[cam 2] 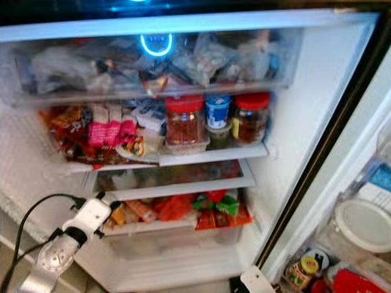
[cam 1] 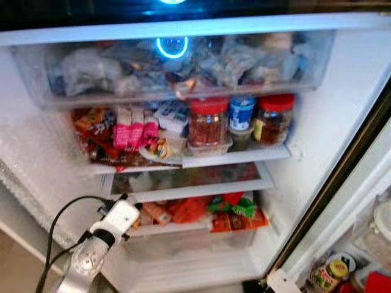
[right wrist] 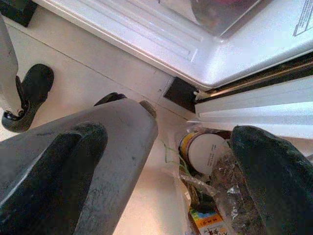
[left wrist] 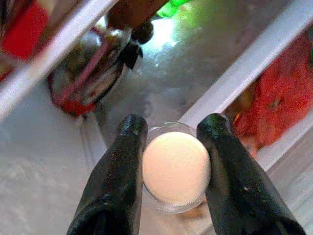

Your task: Restocking fridge

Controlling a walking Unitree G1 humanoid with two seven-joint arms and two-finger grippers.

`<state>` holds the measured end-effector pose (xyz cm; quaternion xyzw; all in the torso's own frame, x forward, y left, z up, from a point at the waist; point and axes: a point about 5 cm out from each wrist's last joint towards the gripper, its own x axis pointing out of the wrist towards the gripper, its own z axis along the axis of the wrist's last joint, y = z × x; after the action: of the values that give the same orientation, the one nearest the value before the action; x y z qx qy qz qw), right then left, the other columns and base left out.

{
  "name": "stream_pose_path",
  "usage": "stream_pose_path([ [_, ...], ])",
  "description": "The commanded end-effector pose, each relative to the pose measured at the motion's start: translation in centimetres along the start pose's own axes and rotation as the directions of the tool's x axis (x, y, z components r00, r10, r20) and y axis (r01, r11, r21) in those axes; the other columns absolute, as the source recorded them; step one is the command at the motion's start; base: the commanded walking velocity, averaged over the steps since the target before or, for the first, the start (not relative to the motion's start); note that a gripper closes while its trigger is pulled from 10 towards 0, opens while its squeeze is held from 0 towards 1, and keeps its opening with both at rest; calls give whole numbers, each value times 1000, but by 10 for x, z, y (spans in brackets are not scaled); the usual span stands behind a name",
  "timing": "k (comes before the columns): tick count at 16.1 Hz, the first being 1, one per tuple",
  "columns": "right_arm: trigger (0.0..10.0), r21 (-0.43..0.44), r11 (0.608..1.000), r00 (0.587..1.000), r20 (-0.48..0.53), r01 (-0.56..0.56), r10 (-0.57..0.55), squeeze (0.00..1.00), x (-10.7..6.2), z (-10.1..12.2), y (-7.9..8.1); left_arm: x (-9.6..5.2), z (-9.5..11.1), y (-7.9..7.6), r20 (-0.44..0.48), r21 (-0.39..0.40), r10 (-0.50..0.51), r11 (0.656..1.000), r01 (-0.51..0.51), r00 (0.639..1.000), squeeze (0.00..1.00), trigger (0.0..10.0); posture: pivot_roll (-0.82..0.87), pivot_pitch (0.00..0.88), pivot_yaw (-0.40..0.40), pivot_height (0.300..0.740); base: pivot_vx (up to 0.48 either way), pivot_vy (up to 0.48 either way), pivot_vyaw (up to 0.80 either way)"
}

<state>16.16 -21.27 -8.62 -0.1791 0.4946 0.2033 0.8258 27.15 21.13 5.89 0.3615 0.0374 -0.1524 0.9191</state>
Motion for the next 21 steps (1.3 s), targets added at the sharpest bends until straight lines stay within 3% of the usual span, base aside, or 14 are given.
stream_pose_path([
  [1,10000,7,999,995,-84,-48,49,0,0,-20,16,6,9,-3,33,132,-49,990,45,998,0,10000,-84,0,65,653,0,0,0],
  [7,10000,18,999,995,-85,-46,48,0,0,-21,18,9,21,-8,91,350,-170,928,128,981,0,10000,-99,0,75,653,0,0,0],
  [11,10000,33,999,995,-85,-43,45,0,0,-22,19,11,21,-6,100,381,-149,919,100,984,0,10000,-100,0,81,653,0,0,0],
  [15,10000,31,999,995,-84,-44,46,0,0,-22,20,17,29,9,137,438,-67,899,0,988,0,10000,-100,0,85,653,0,0,0],
  [16,10000,30,999,995,-83,-45,47,0,0,-22,20,19,23,7,117,470,-75,882,11,990,0,10000,-104,0,85,653,0,0,0],
  [21,10000,41,998,996,-81,-38,41,0,0,-22,19,28,13,-2,98,471,-87,881,31,991,0,10000,-104,0,76,653,0,0,0],
])
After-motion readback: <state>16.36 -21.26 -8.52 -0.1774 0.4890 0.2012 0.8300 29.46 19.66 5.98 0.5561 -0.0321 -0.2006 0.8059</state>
